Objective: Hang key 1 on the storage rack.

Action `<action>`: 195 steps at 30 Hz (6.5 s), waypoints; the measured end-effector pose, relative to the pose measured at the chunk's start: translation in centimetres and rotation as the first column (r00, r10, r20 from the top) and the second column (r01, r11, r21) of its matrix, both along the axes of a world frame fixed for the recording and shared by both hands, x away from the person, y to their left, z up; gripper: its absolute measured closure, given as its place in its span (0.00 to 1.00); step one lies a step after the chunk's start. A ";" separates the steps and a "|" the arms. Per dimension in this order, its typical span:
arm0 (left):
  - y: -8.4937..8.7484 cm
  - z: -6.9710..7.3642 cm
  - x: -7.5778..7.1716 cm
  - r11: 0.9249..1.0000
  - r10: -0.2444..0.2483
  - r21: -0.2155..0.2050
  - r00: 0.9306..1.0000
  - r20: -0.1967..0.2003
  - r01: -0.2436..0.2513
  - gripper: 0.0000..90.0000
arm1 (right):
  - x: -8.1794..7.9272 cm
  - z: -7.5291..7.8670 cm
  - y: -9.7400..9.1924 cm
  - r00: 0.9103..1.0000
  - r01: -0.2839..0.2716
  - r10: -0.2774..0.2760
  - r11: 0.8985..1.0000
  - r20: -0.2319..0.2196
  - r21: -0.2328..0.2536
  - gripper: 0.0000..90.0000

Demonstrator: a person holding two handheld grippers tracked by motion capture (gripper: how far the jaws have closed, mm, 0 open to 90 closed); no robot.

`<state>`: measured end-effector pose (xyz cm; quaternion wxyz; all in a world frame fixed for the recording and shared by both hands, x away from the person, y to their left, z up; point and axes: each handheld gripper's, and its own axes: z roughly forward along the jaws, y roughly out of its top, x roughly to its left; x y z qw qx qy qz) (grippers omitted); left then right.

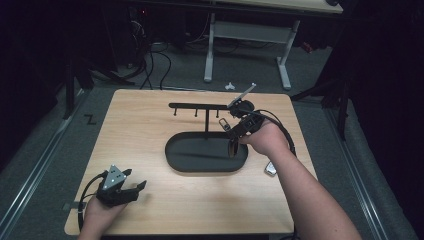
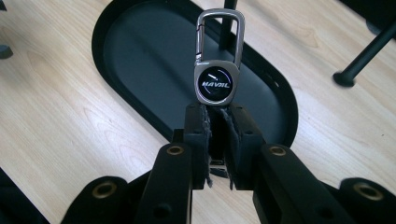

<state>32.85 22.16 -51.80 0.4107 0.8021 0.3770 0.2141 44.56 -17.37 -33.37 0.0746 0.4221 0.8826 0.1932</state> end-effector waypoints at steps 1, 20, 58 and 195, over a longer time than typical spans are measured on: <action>0.0 0.0 0.0 1.000 0.000 -0.001 1.000 0.001 0.000 0.34 | 0.1 0.1 0.1 1.000 0.005 -0.005 1.000 0.002 -0.001 0.89; -0.3 0.0 0.4 1.000 -0.016 -0.003 1.000 -0.001 0.016 0.34 | 1.9 0.2 1.8 0.999 0.031 -0.031 0.999 0.011 -0.008 0.89; -0.7 -0.1 0.7 0.999 -0.042 0.003 0.999 -0.019 0.042 0.34 | 2.7 -2.1 2.2 0.998 0.057 -0.057 0.998 0.028 0.001 0.89; -2.2 -0.6 0.4 0.991 -0.099 0.082 0.994 -0.052 0.103 0.34 | -7.0 -15.4 -6.6 0.977 -0.002 -0.029 0.989 -0.209 -0.145 0.88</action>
